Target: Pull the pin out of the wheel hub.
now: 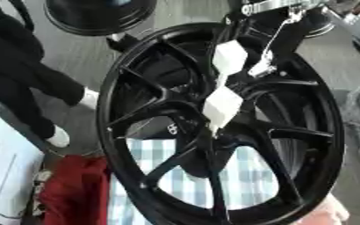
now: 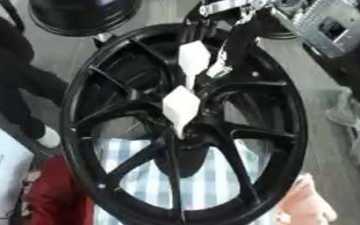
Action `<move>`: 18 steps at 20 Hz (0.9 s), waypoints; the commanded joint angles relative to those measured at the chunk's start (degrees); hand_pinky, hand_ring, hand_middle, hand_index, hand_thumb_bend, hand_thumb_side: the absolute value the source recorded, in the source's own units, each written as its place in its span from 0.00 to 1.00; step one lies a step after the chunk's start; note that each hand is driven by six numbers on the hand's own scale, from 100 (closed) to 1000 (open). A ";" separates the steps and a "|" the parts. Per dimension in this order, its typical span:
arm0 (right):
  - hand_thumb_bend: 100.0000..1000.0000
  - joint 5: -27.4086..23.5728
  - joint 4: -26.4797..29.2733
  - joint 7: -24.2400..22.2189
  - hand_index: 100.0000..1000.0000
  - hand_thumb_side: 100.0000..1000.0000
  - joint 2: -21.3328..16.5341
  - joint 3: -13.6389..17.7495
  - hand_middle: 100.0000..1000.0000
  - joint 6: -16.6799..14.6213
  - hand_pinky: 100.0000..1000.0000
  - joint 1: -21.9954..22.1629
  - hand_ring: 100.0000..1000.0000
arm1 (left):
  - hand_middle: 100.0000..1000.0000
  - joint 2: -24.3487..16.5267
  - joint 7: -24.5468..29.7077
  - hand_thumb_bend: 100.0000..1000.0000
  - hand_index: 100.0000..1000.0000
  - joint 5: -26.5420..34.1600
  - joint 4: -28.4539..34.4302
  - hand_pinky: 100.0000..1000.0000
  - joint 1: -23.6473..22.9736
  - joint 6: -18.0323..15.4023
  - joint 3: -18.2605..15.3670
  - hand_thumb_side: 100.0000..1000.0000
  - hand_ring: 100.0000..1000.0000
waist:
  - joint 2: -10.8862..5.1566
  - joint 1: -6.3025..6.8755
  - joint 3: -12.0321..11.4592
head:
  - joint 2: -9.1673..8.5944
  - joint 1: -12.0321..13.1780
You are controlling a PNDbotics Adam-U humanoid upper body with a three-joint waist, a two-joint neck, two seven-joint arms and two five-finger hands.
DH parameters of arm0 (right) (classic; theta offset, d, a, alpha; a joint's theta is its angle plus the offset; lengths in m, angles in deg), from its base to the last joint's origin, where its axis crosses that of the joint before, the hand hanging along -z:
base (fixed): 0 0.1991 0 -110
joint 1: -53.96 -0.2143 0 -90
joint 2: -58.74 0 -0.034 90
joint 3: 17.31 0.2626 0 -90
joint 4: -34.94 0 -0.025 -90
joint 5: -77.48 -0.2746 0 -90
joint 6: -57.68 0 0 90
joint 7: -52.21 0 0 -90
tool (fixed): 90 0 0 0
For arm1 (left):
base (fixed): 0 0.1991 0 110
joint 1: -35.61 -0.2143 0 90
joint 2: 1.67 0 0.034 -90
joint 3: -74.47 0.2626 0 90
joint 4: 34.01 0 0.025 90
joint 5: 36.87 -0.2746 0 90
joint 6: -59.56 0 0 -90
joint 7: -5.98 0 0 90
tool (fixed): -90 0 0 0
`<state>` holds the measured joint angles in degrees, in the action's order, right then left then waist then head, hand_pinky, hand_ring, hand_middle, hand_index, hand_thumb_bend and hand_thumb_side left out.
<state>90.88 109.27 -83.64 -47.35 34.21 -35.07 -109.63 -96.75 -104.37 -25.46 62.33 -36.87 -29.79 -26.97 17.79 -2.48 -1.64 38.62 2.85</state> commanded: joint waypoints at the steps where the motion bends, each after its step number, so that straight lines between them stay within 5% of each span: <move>1: 0.41 0.58 -0.05 0.45 0.84 0.19 -1.58 1.07 0.75 -0.57 0.78 -1.08 0.79 | 0.67 -0.75 0.14 0.18 0.71 0.19 0.59 0.70 0.17 -0.05 -0.32 0.56 0.75 | -0.91 0.32 -0.09 | -0.65 0.11; 18: 0.38 0.66 -0.72 1.83 0.80 0.12 -1.28 1.47 0.70 -0.77 0.77 -0.97 0.78 | 0.67 -0.46 0.55 0.18 0.71 0.27 0.60 0.70 0.33 0.07 -0.15 0.56 0.75 | -0.45 0.36 -0.13 | -1.00 0.23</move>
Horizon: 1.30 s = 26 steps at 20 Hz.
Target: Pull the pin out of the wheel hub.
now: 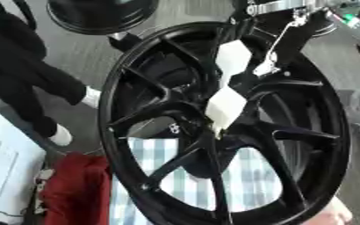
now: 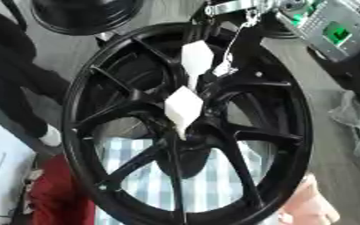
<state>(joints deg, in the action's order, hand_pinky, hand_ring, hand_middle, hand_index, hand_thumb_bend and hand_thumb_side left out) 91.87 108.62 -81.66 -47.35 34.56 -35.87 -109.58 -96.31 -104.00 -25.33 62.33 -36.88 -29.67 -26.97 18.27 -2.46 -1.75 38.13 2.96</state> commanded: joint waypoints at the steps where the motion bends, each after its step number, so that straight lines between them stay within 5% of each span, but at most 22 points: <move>1: 0.38 -0.36 -0.12 -0.23 0.80 0.11 -1.26 1.14 0.70 0.02 0.77 -1.03 0.78 | 0.67 -0.89 0.19 0.18 0.71 0.14 0.60 0.70 0.32 -0.04 -0.14 0.57 0.75 | -0.93 0.34 0.00 | -0.53 0.10; 26: 0.29 -0.88 -1.50 -0.38 0.72 0.02 -0.31 1.47 0.58 -0.07 0.74 -1.27 0.73 | 0.67 -0.39 0.56 0.16 0.71 0.29 0.57 0.71 0.39 0.10 0.10 0.58 0.75 | -0.62 0.43 -0.39 | -0.81 -0.24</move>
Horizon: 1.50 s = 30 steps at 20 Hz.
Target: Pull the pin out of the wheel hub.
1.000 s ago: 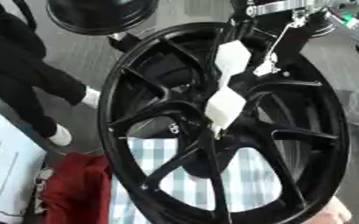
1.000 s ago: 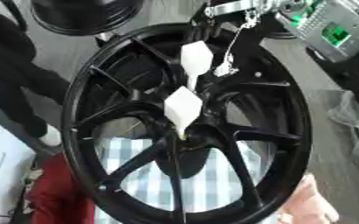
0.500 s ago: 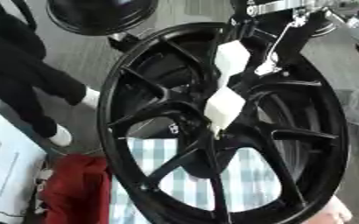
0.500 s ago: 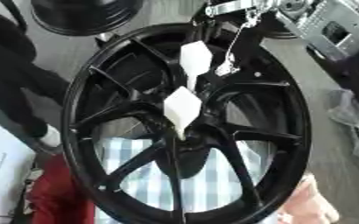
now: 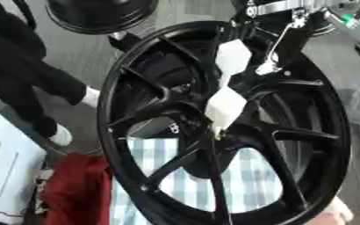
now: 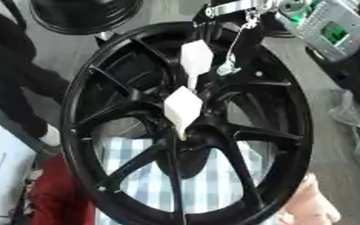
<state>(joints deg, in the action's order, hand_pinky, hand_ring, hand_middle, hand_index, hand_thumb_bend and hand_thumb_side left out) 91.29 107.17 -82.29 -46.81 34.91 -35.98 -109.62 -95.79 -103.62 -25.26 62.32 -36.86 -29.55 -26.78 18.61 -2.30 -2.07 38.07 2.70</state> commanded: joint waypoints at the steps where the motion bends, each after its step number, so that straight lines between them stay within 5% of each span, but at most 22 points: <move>1: 0.26 -0.35 -0.08 0.33 0.71 0.01 -0.82 1.15 0.57 0.07 0.74 -1.25 0.73 | 0.67 -0.89 0.18 0.16 0.71 0.23 0.58 0.71 0.38 -0.02 -0.09 0.58 0.75 | -0.96 0.27 -0.07 | -0.79 0.04; 21: 0.13 -0.30 -0.77 1.77 0.44 0.00 0.04 1.39 0.26 -1.15 0.70 -1.76 0.58 | 0.67 -0.75 0.38 0.16 0.71 0.27 0.60 0.71 0.36 0.09 -0.05 0.58 0.76 | -1.05 0.32 -0.05 | -0.85 0.11; 30: 0.19 -1.32 -0.08 0.19 0.40 0.00 -0.43 2.58 0.21 -2.05 0.69 -2.59 0.57 | 0.67 -0.77 0.38 0.15 0.71 0.31 0.62 0.71 0.31 0.10 -0.11 0.58 0.76 | -1.11 0.29 0.02 | -0.64 0.25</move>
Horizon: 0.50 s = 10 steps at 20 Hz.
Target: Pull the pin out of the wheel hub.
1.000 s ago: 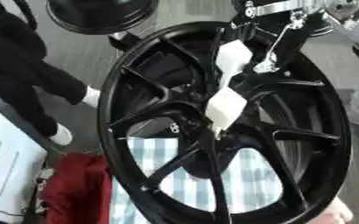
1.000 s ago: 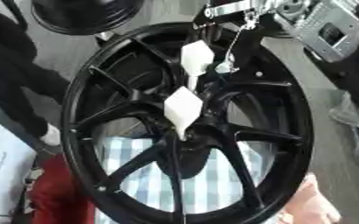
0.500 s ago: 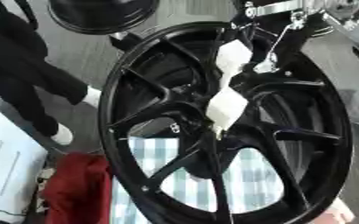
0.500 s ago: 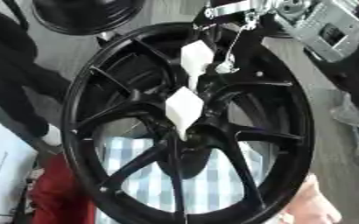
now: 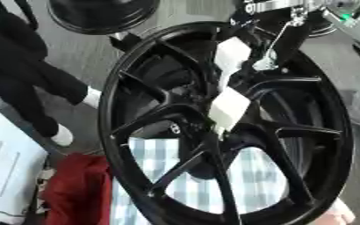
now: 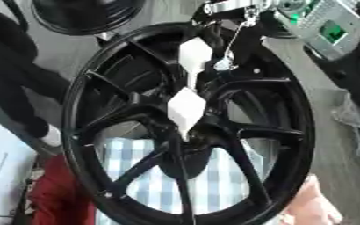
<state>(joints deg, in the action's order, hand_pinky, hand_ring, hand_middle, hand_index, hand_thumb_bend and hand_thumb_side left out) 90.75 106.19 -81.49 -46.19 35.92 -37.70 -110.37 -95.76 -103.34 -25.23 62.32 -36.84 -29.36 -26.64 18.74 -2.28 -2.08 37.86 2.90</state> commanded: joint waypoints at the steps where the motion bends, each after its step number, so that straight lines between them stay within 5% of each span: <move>1: 0.19 -0.92 1.10 -0.98 0.40 0.00 -1.21 1.85 0.21 -0.45 0.69 -1.98 0.57 | 0.67 -0.81 0.11 0.15 0.71 0.28 0.63 0.71 0.30 -0.10 -0.26 0.58 0.76 | -1.25 0.28 0.05 | -0.41 0.06; 4: 0.12 -1.38 1.35 -1.80 0.40 0.00 -1.82 3.13 0.21 -0.64 0.68 -2.39 0.56 | 0.67 -0.83 0.15 0.15 0.71 0.28 0.63 0.71 0.32 -0.07 -0.27 0.59 0.76 | -1.31 0.31 0.17 | -0.37 0.13; 5: 0.19 -1.55 1.33 -2.03 0.40 0.00 -2.06 3.60 0.21 -0.62 0.68 -2.49 0.56 | 0.67 -0.85 0.17 0.15 0.71 0.27 0.63 0.71 0.30 -0.06 -0.28 0.58 0.76 | -1.34 0.32 0.21 | -0.35 0.15; 10: 0.17 -3.24 1.69 -2.88 0.40 0.00 -3.85 6.71 0.20 -0.08 0.68 -2.59 0.56 | 0.67 -0.89 0.16 0.15 0.71 0.26 0.63 0.71 0.22 -0.05 -0.35 0.58 0.76 | -1.47 0.40 0.43 | -0.45 0.35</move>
<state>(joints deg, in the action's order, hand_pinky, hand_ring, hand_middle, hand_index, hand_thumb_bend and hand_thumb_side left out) 88.21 106.82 -84.21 -47.85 40.92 -37.91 -111.64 -95.76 -103.28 -25.23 62.32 -36.84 -29.38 -26.64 18.73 -2.23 -1.65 37.86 3.03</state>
